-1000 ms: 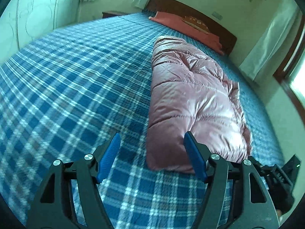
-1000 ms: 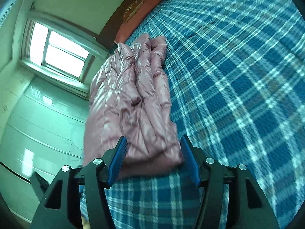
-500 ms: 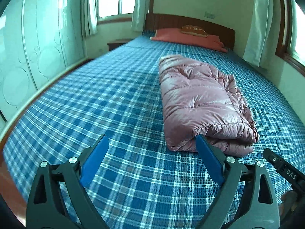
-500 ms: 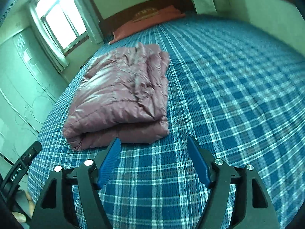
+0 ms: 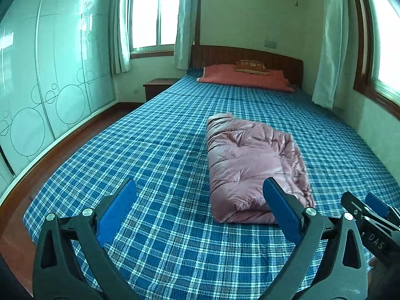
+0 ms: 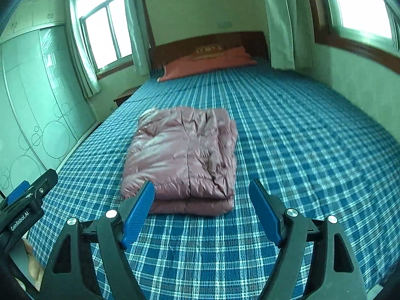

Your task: Fold large clothes

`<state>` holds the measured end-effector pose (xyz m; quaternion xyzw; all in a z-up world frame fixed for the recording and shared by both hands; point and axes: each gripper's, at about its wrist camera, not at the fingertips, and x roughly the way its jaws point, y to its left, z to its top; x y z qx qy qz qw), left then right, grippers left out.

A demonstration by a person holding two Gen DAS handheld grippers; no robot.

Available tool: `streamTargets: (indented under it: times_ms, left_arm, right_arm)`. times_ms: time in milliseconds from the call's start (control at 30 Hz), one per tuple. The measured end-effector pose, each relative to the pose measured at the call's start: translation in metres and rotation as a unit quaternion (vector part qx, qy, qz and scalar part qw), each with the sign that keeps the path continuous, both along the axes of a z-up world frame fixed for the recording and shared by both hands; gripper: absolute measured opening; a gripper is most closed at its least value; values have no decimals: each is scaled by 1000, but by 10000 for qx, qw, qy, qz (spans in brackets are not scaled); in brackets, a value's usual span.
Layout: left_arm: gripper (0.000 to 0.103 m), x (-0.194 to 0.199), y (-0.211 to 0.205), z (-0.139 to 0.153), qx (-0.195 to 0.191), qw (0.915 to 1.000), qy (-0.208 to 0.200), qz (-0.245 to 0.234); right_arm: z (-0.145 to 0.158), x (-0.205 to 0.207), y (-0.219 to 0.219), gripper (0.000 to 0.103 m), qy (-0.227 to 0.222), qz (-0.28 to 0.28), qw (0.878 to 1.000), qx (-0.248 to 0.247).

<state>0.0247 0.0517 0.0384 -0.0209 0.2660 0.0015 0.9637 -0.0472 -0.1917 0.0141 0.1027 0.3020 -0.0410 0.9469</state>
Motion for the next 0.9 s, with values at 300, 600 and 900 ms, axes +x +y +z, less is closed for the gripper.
streamTargets:
  times_ms: [300,600,900]
  left_arm:
    - [101,-2,-6,2,-34,9999,96,-58]
    - [101,-2,-8,-3,-39,9999,135,-76]
    - [101,-1,-8,-8,-58,9998,181,-86]
  right_arm:
    - [7,2,5,77,-82,-48,9996,-255]
    - [4,1,6,77,-102,-62,9996,-263]
    - [4,2,8,77,-107,-30,9995,-286]
